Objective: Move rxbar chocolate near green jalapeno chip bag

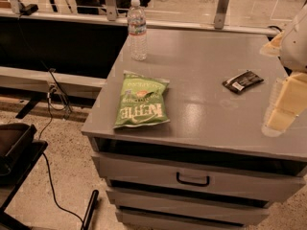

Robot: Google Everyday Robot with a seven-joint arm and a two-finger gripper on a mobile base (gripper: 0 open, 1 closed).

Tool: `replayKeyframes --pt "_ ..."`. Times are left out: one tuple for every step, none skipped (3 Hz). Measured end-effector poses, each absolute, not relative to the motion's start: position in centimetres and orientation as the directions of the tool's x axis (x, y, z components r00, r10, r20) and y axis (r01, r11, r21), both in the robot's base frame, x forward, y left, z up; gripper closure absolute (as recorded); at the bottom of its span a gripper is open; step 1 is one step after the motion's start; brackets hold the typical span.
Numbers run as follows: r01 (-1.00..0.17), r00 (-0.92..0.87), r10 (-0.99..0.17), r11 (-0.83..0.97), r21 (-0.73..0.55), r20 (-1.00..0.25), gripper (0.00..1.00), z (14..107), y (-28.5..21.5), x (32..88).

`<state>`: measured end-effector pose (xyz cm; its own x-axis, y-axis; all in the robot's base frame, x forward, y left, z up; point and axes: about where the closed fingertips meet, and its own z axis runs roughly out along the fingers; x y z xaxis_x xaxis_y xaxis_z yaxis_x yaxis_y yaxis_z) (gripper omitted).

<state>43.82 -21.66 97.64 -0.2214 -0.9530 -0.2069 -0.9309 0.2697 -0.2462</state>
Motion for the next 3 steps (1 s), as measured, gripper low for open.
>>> replayKeyframes --pt "-0.931 -0.221 -0.953 0.27 -0.246 -0.207 0.0 97.6 -21.7 43.8" --pt "-0.911 -0.248 -0.947 0.3 -0.283 -0.206 0.0 97.8 -22.5 45.2" --pt "-0.907 -0.226 -0.958 0.273 -0.32 -0.174 0.0 98.0 -24.3 48.6"
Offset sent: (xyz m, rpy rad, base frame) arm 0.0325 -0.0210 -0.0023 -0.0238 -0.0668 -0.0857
